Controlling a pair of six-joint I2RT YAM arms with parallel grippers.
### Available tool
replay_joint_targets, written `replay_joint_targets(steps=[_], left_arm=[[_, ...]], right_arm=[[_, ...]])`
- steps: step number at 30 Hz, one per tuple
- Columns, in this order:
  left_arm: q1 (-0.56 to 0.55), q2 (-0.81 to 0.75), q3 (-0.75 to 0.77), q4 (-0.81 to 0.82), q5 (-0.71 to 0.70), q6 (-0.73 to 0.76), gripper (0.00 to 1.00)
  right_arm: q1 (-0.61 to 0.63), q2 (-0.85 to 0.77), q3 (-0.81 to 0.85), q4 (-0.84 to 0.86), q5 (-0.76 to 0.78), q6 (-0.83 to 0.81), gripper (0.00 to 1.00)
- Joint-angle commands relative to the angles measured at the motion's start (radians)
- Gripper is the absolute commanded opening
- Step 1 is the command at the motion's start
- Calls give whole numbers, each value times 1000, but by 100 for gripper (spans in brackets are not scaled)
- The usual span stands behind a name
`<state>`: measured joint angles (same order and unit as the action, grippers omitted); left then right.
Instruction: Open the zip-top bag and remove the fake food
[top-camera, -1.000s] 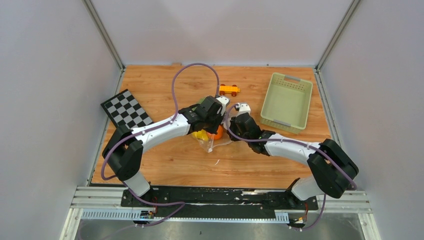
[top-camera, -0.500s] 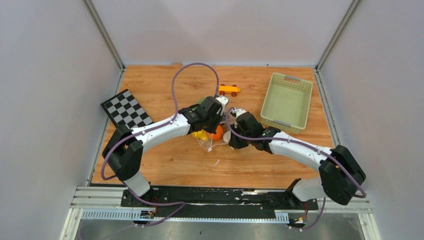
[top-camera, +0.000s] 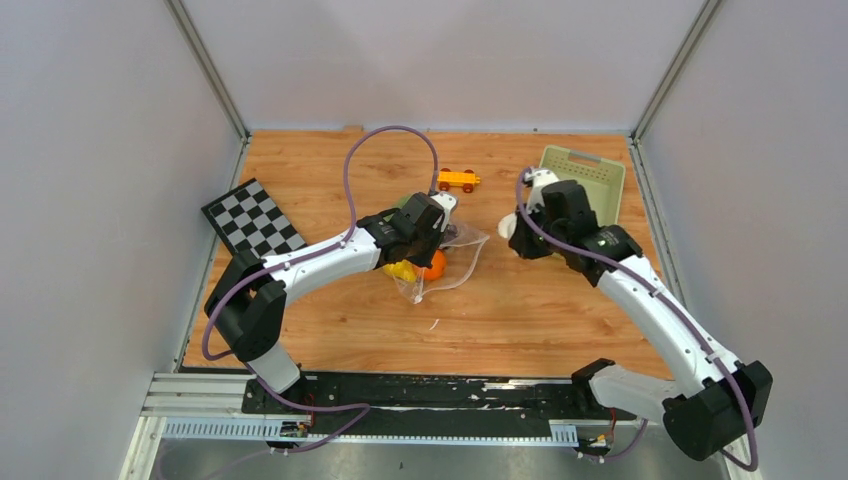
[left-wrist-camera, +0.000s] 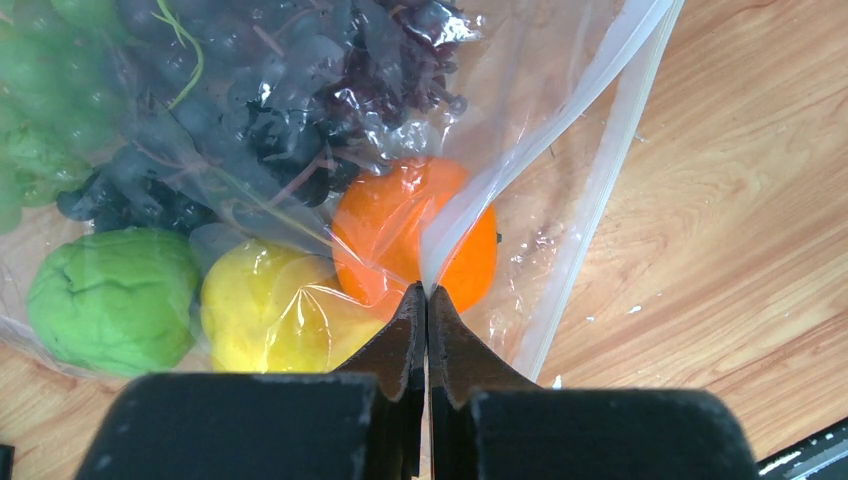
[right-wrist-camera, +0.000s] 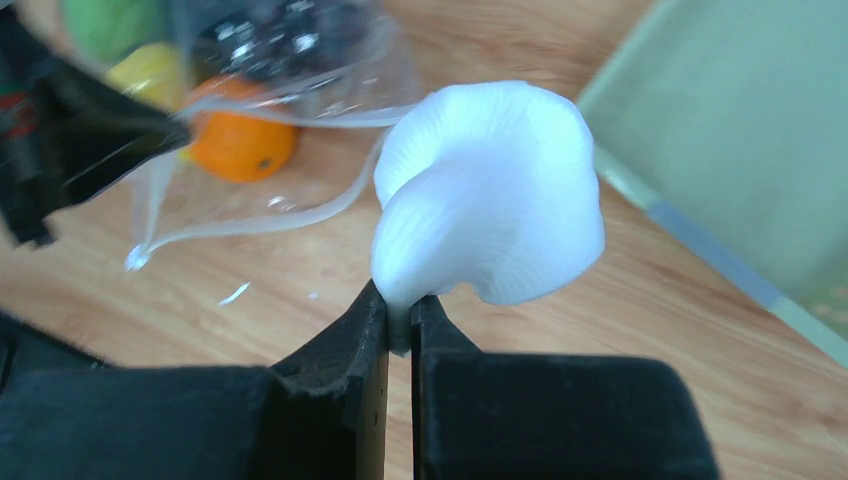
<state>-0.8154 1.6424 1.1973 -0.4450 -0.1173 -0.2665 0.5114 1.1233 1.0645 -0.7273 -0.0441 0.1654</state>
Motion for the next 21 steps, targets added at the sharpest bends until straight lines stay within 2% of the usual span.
replay_joint_targets(steps=[1,10,17,21], left_arm=[[6,-26,25,3,-1,16,0],[6,-15,35,-5,17,17,0],[6,-8,44,-14,28,22,0],[7,-10,48,-20,30,27,0]], right_arm=[[-181,4,35,17,19,-31,0],[-405,182,23,366,4,116,0],[-500,458,107,556,38,90,0],[-566,622,182,621,-45,82,0]])
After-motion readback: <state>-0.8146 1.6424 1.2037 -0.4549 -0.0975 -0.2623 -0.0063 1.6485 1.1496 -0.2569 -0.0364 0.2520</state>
